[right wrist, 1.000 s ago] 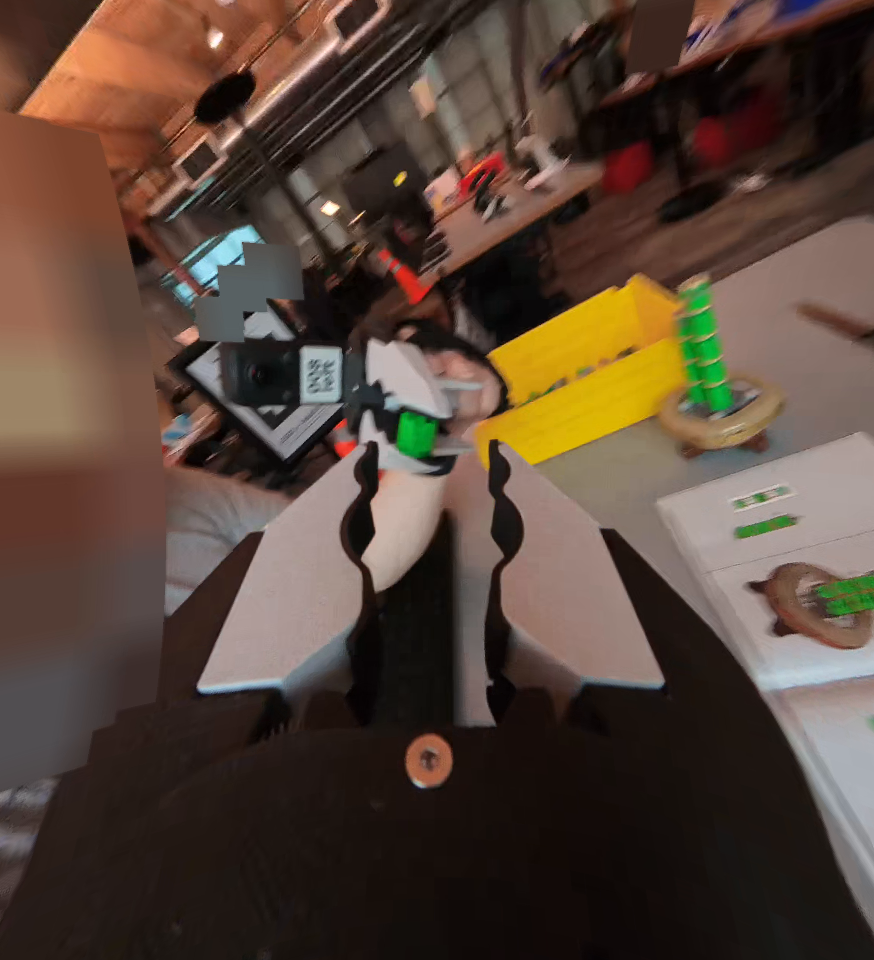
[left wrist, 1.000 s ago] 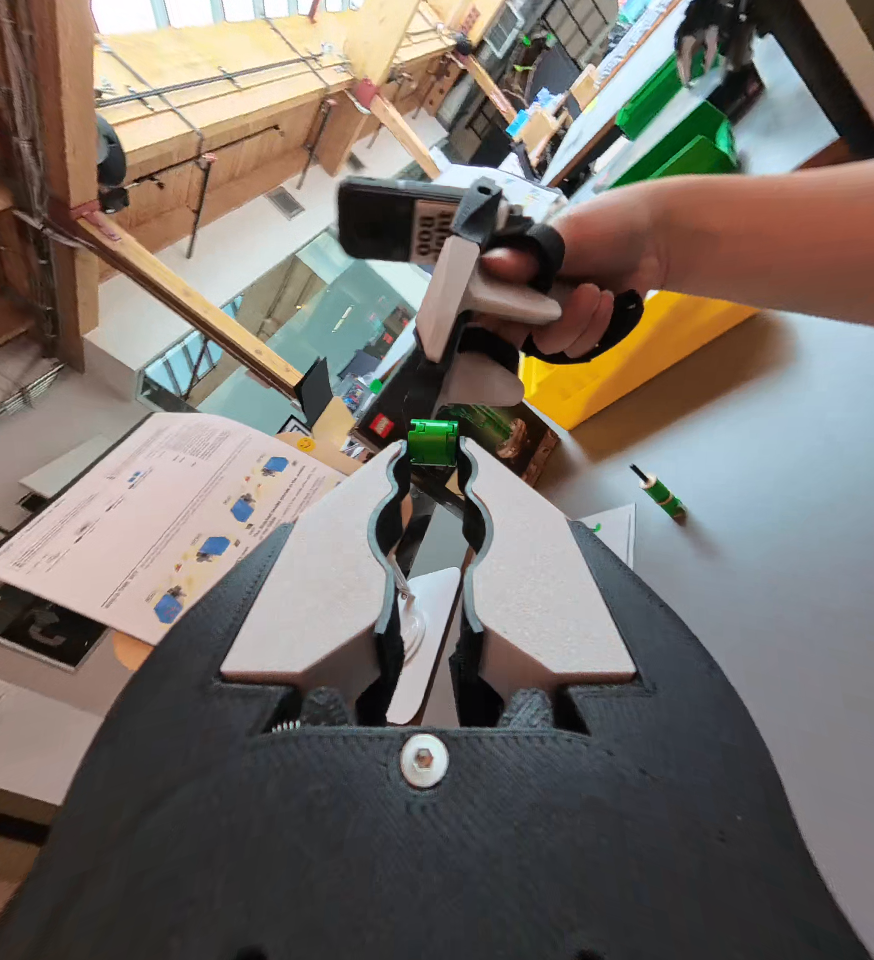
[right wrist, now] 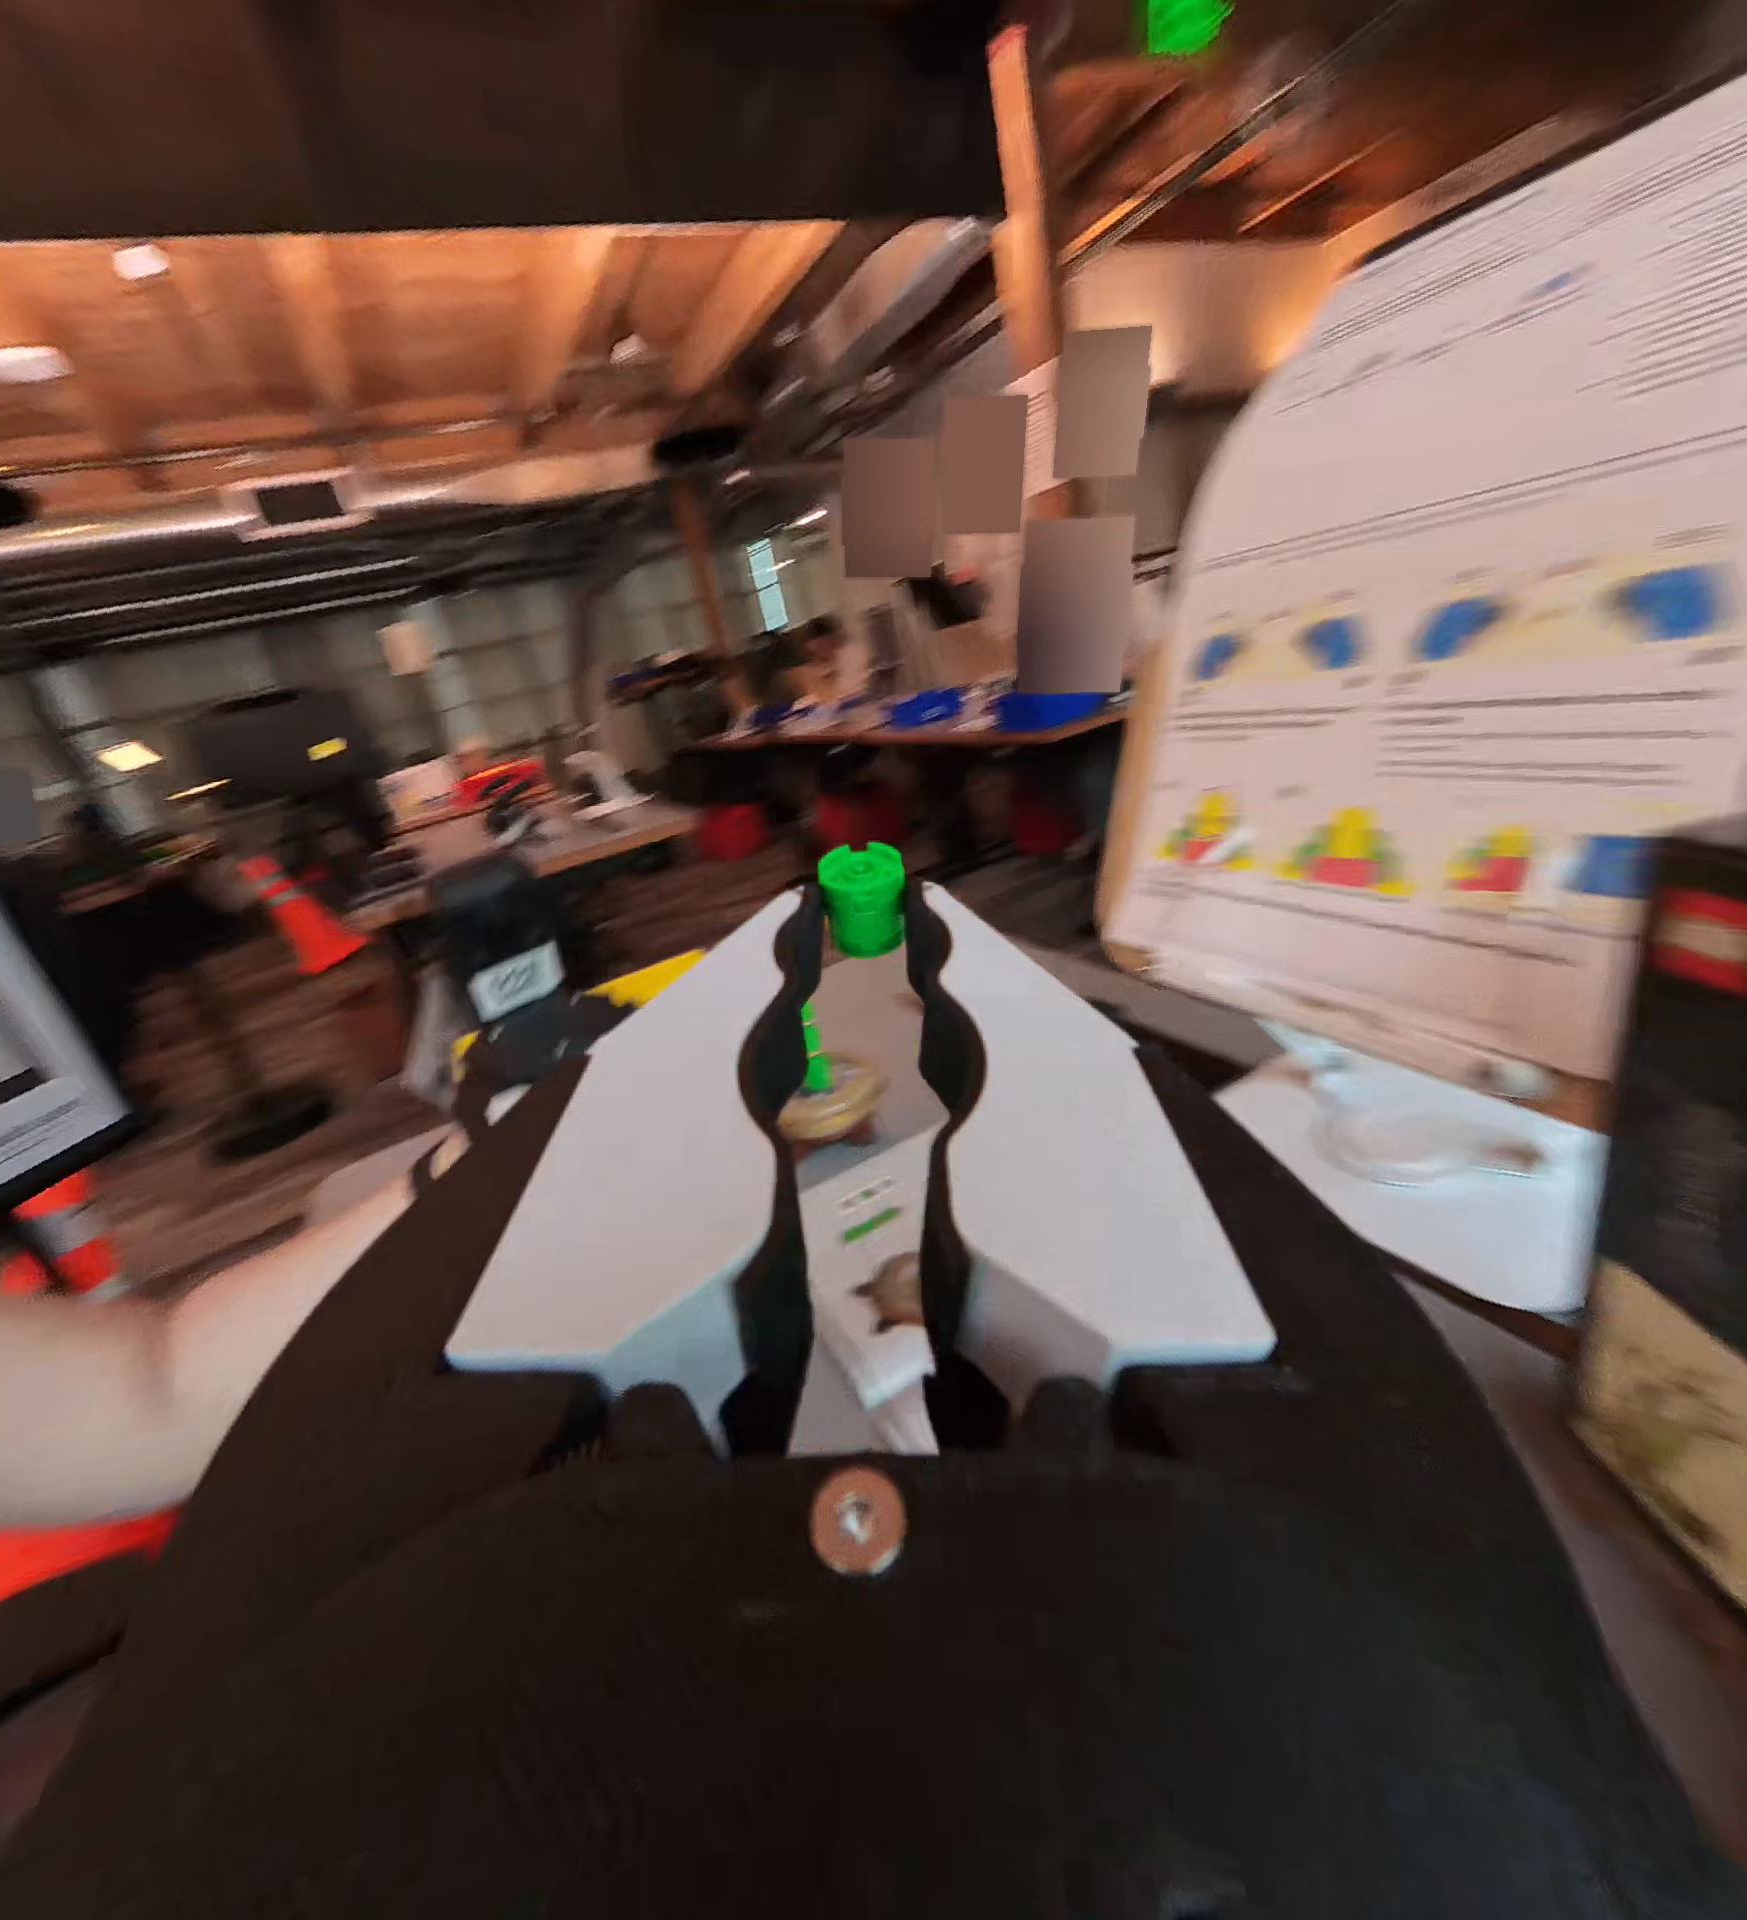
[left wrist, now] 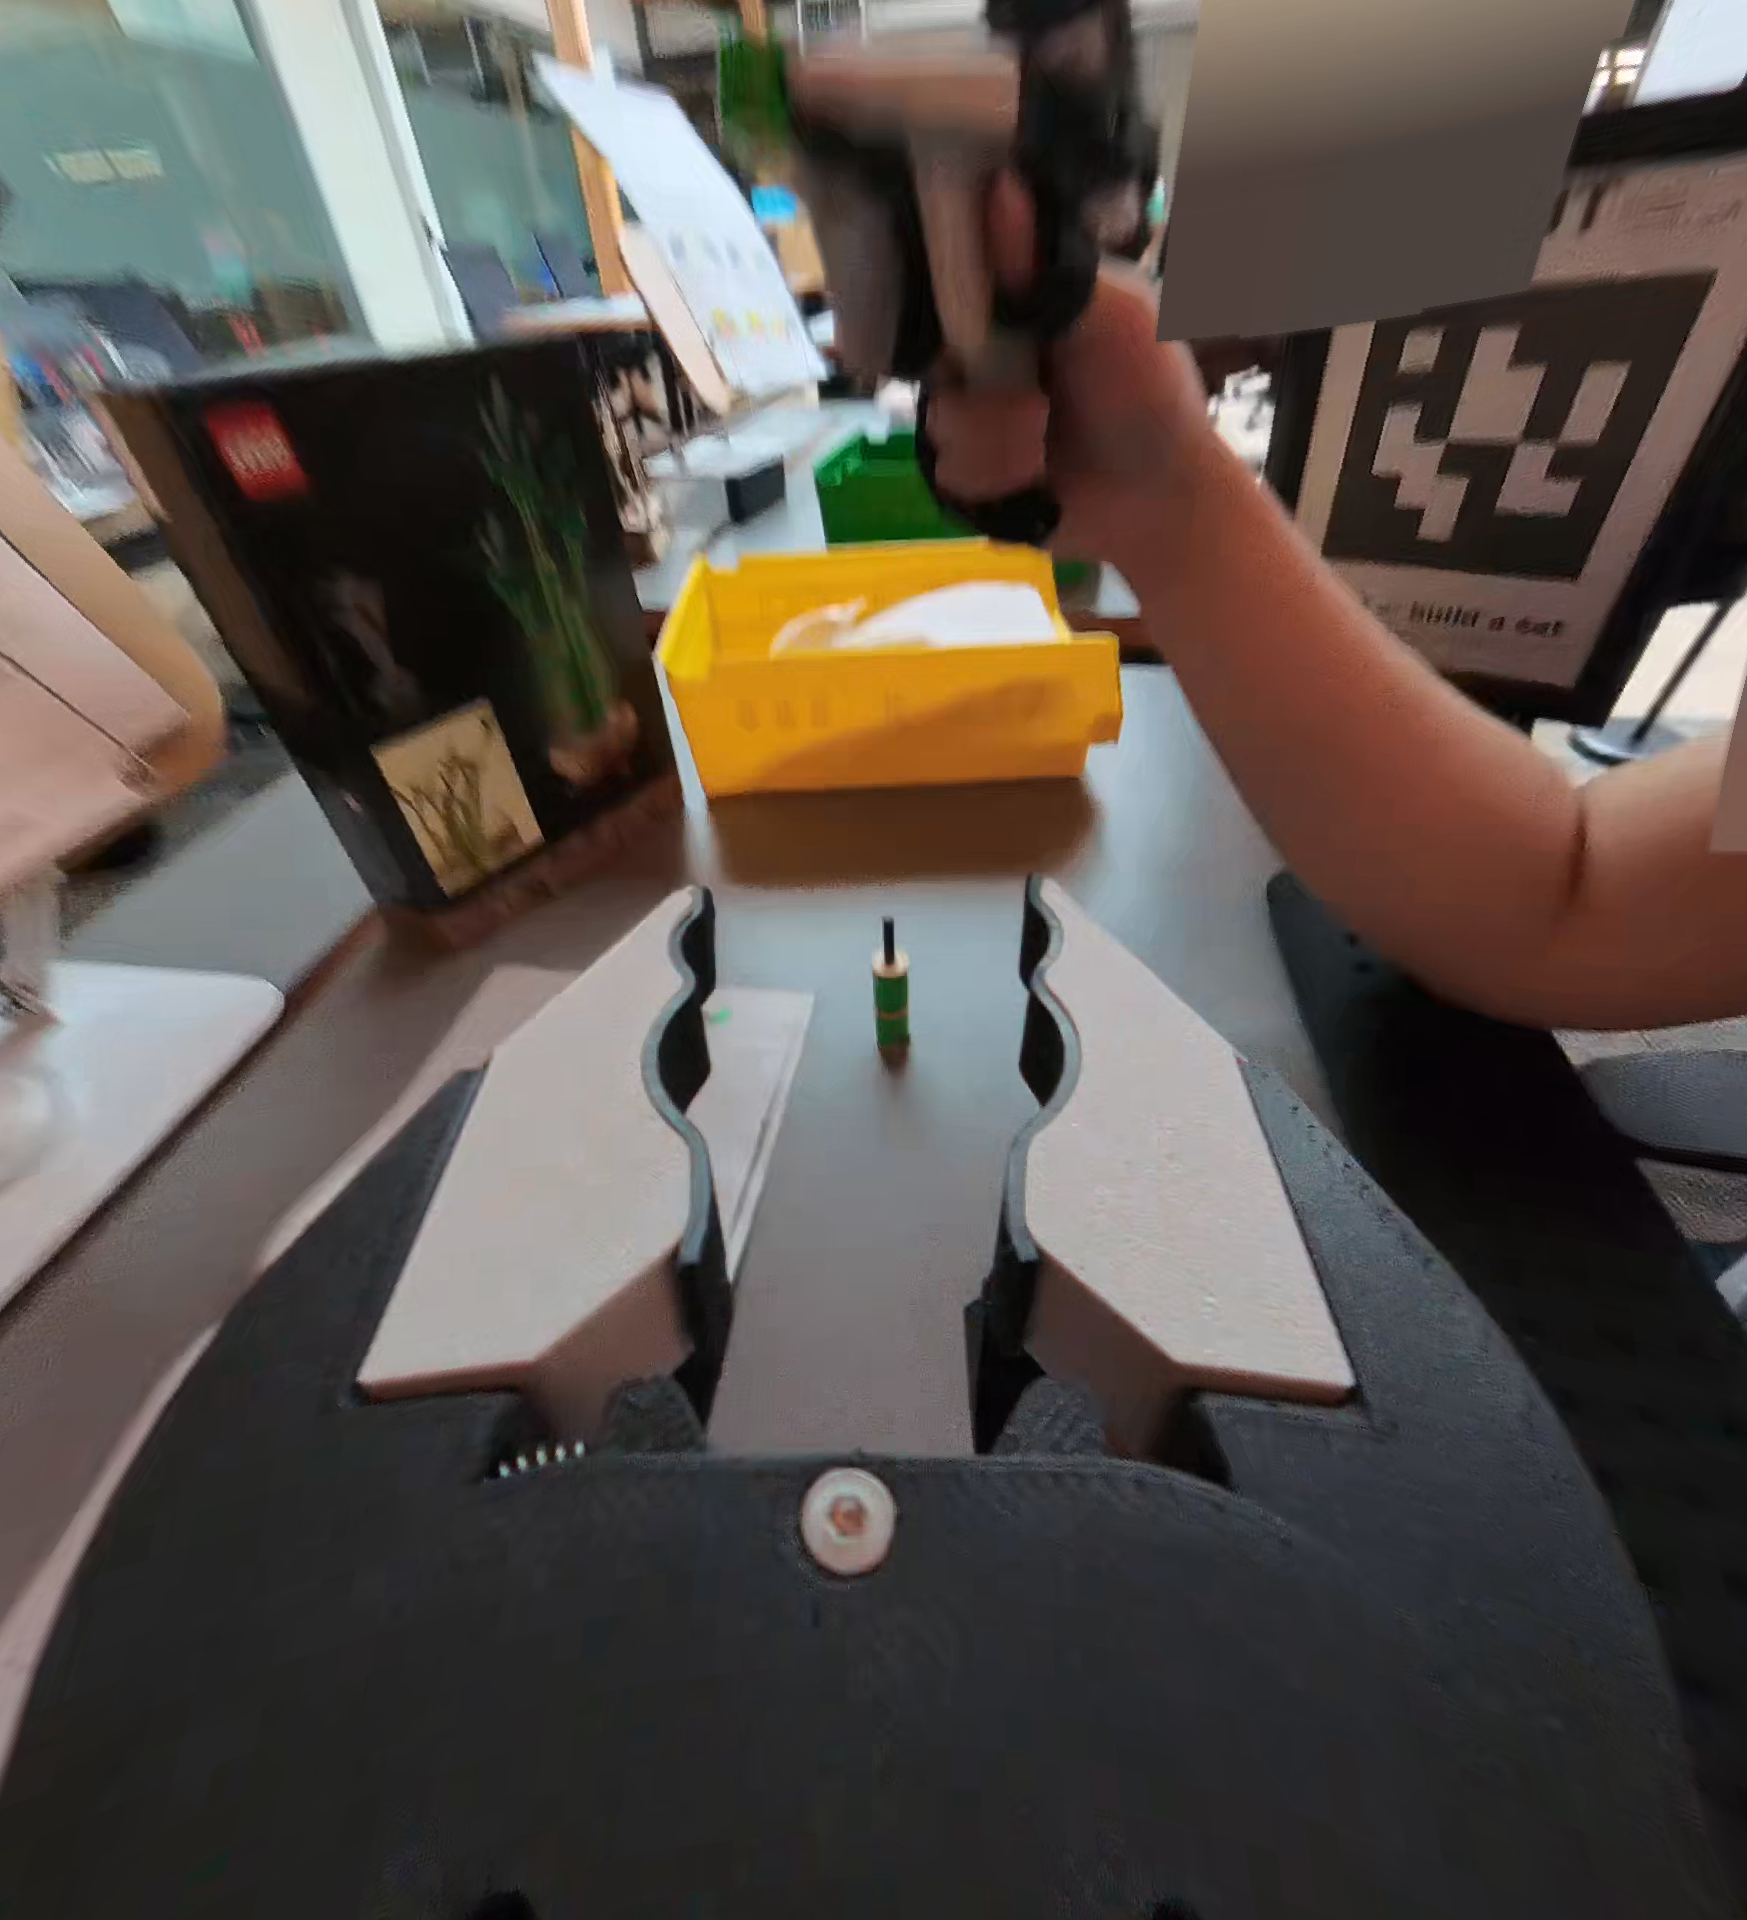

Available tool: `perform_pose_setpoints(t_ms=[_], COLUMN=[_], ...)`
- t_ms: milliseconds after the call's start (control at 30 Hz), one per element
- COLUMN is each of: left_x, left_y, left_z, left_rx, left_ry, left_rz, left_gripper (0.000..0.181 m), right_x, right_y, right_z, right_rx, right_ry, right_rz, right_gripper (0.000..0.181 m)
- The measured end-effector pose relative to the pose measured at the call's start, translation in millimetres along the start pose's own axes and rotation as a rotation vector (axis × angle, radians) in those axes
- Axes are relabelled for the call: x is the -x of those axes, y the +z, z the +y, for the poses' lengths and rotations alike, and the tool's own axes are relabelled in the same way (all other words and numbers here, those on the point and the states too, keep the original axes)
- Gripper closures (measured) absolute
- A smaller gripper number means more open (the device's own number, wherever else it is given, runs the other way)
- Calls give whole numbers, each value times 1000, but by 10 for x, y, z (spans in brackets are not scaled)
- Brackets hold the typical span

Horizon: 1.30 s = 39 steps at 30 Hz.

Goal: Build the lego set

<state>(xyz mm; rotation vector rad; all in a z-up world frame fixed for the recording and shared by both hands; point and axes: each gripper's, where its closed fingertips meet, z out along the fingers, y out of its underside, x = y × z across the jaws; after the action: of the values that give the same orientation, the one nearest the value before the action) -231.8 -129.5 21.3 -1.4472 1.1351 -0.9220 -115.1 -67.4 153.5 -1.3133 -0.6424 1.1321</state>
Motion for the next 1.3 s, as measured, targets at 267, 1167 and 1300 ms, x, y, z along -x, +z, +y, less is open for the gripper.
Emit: perform_pose_setpoints(t_ms=[267,1167,1300], left_x=[-93,-68,-63], left_y=[1192,1713,1697], left_z=[1129,1385,1364], left_rx=[239,410,393], left_ry=[-5,50,8], left_rz=[-85,-183,-165], left_gripper=[126,165,165], right_x=[-334,-346,-364], right_y=[-508,-453,-410], right_z=[-381,-405,-369], right_rx=[-192,-250,-228], right_ry=[-165,-48,-58], right_rz=[265,172,181], right_gripper=[167,167,167])
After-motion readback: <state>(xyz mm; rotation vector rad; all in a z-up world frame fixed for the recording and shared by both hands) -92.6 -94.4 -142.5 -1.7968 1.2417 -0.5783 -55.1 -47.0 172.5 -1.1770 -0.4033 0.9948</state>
